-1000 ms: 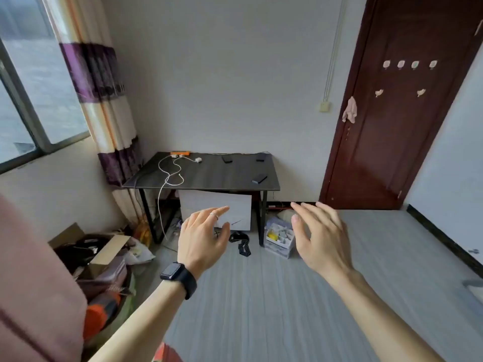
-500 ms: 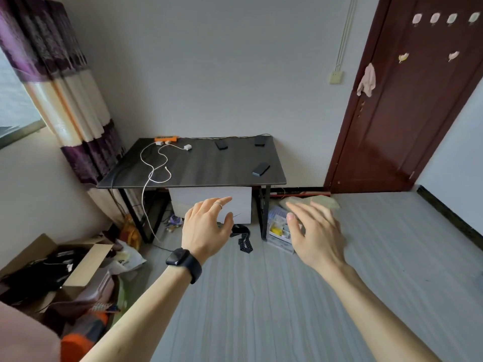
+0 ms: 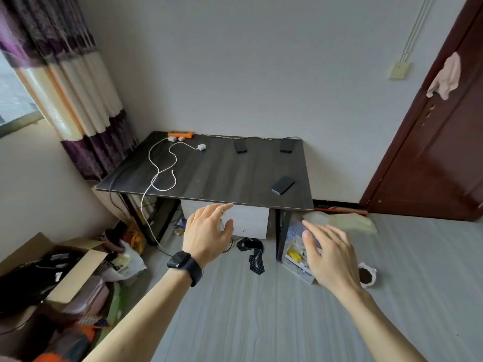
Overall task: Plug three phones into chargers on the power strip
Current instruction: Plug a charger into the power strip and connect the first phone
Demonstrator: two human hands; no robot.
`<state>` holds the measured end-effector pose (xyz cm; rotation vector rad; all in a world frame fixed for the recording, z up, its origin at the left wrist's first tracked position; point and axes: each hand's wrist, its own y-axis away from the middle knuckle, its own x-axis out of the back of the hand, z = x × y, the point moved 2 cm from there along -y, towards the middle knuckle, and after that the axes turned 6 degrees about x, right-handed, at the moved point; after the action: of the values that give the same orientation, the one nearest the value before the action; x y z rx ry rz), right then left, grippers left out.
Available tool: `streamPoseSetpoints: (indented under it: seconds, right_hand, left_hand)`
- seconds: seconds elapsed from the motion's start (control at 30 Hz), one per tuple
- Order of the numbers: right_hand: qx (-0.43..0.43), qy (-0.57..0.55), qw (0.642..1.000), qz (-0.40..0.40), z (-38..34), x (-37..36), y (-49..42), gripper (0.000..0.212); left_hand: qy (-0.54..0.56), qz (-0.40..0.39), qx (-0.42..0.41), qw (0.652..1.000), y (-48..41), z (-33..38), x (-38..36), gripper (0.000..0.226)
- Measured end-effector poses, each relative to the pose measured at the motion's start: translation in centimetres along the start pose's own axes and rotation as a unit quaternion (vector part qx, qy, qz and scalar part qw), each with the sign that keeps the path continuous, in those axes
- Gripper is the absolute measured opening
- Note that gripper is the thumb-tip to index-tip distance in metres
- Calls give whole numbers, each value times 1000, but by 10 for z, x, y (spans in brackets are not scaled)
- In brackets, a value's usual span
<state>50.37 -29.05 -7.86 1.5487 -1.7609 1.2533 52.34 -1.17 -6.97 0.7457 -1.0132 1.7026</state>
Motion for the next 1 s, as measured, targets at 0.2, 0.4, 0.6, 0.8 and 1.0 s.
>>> streamPoseSetpoints:
  seconds: [0.2,0.4,0.6,0.8,1.0]
  right_hand:
    - [-1,-18,999,-47,21,-48,-85,35]
    - [-11,-12,996,-86,33,-132,-160,35]
    - [-104,5,986,-131,45,-209,-217,39]
    - [-165,17,967,-194,55,-269,-254,41]
    - [-224,12,946,-232,77,-310,-292,42]
  left_hand:
    - [2,-1,62,998,-63,-33,-34,41]
    - [-4,-46,97,994,-133,-91,-90,42]
    - [-13,-131,98,986,-217,-139,-143,46]
    - [-41,-218,85,971,-284,-177,-198,49]
    - [-80,-305,80,946,-329,-203,-266,55]
